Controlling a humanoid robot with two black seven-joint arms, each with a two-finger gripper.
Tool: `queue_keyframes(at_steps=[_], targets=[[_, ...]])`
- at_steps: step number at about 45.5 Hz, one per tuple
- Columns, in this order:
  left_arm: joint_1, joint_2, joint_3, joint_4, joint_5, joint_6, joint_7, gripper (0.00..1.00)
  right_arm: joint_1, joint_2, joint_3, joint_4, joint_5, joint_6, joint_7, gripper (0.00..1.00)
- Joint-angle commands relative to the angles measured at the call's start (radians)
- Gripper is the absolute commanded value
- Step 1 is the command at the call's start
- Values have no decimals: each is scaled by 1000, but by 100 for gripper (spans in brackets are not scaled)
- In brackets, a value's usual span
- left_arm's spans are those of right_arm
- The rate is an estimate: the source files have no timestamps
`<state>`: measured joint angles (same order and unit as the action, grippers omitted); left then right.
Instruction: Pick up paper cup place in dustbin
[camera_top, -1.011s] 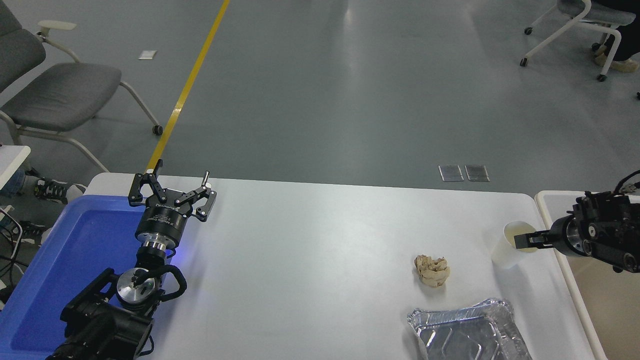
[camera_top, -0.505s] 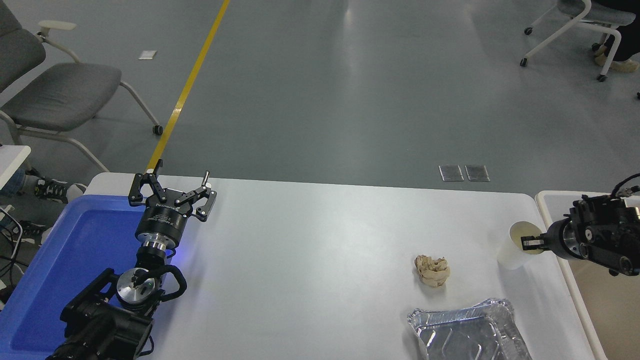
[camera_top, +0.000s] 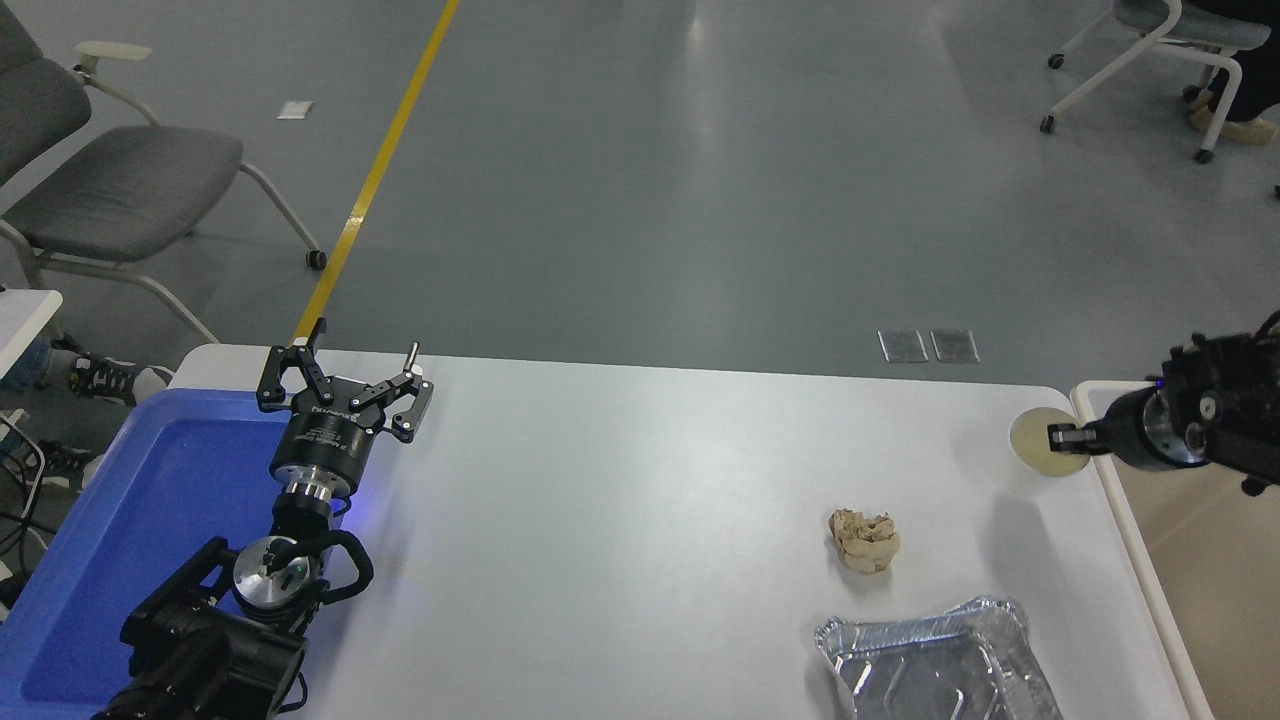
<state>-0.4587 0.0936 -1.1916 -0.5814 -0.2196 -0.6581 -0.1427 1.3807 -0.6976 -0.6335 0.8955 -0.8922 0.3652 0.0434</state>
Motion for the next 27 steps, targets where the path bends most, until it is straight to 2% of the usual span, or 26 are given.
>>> queue_keyframes(at_steps=[1, 9, 15, 23, 27], targets=[[0, 0, 0, 0, 0, 0, 0, 99, 276, -137, -6, 140, -27, 181, -4, 0], [0, 0, 0, 0, 0, 0, 0, 99, 510, -192, -69, 161, -45, 349, -2, 0], [0, 0, 0, 0, 0, 0, 0, 99, 639, -197, -153, 175, -45, 409, 3, 0], [0, 0, 0, 0, 0, 0, 0, 99, 709, -207, -204, 197, -45, 420, -4, 0], [2, 0, 0, 0, 0, 0, 0, 99, 699, -209, -195, 183, -31, 367, -17, 0]])
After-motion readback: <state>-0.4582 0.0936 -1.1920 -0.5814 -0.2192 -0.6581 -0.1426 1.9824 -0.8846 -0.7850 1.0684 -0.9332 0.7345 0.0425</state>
